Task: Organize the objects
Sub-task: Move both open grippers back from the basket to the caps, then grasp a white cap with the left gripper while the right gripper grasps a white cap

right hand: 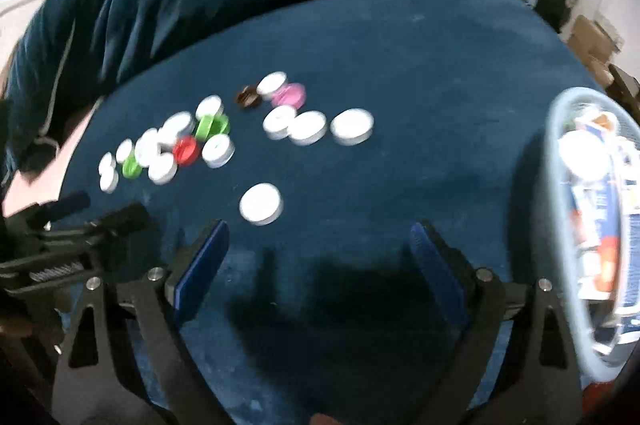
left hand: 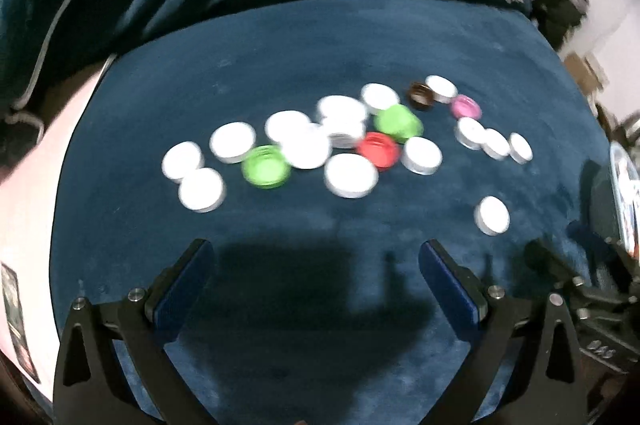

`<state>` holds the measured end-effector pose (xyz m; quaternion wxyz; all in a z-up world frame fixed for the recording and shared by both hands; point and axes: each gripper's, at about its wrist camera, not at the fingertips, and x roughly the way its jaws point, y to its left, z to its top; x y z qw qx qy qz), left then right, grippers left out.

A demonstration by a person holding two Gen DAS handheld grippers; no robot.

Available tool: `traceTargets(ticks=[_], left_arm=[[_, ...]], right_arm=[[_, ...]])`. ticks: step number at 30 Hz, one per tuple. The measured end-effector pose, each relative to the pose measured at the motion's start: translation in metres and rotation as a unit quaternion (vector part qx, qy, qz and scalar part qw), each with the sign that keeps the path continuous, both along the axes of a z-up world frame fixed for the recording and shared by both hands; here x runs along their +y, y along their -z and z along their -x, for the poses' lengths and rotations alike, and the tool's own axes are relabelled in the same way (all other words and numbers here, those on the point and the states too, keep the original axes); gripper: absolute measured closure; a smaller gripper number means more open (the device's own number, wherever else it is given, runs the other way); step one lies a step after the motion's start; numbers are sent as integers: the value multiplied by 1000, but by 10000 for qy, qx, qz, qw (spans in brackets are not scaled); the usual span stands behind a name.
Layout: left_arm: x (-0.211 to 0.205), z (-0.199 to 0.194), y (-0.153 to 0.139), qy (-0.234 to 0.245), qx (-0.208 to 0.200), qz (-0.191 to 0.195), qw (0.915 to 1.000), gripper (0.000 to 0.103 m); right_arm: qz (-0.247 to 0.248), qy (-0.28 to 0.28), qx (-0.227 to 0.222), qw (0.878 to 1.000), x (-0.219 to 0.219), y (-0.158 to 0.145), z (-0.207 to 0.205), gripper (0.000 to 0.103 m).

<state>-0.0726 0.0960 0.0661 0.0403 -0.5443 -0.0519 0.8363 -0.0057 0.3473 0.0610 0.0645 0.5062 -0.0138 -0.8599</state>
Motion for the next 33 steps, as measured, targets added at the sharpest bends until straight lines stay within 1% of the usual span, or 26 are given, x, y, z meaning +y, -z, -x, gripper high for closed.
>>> traceTargets(ticks=[3, 6, 7, 8, 9, 10, 11, 13, 14, 18, 19, 21, 22, 23, 27, 33], left_arm=[[-36, 1, 8, -522, -28, -433, 9977, 1], [-60, 2, 14, -949, -27, -617, 9936, 1], [-67, 3, 17, -1048, -46, -642, 9924, 1], [-73, 3, 20, -1121, -45, -635, 9917, 2], [-77, 4, 22, -1164, -32, -610, 9913, 2], [-80, 5, 25, -1195, -10, -553, 9913, 4], [-82, 6, 27, -1191, -1, -495, 9916, 8], [-83, 9, 33, -1140, -3, -389, 9927, 10], [-86, 11, 35, -1117, 1, -371, 9930, 14], [-82, 18, 39, -985, 29, -320, 9946, 19], [-84, 20, 38, -957, 46, -300, 9949, 24], [-83, 25, 40, -874, 43, -268, 9958, 46], [-81, 28, 41, -819, 3, -199, 9964, 69], [-80, 29, 42, -780, -25, -162, 9968, 72], [-74, 22, 35, -619, 35, -164, 9979, 72], [-53, 9, 12, -177, 240, -108, 9995, 72]], right_arm=[[3, -100, -101, 9999, -13, 14, 10, 10], [177, -19, -171, 9997, -18, 26, 21, 13], [220, -9, -196, 9996, -19, 30, 23, 16], [241, -38, -250, 9994, -21, 34, 25, 32], [213, -72, -313, 9993, -23, 38, 26, 53], [109, -104, -348, 9993, -26, 41, 26, 62], [6, -151, -251, 9996, -28, 41, 23, 72], [64, -188, -162, 9997, -29, 39, 20, 72], [108, -194, -153, 9996, -29, 38, 18, 72], [162, -208, -202, 9994, -24, 38, 17, 72], [176, -204, -218, 9994, -22, 38, 17, 72], [189, -209, -234, 9993, -21, 38, 17, 72], [183, -216, -234, 9993, -23, 38, 16, 72], [166, -229, -233, 9993, -24, 39, 16, 72], [175, -235, -229, 9993, -22, 37, 19, 72], [245, -205, -155, 9994, -22, 31, 11, 72]])
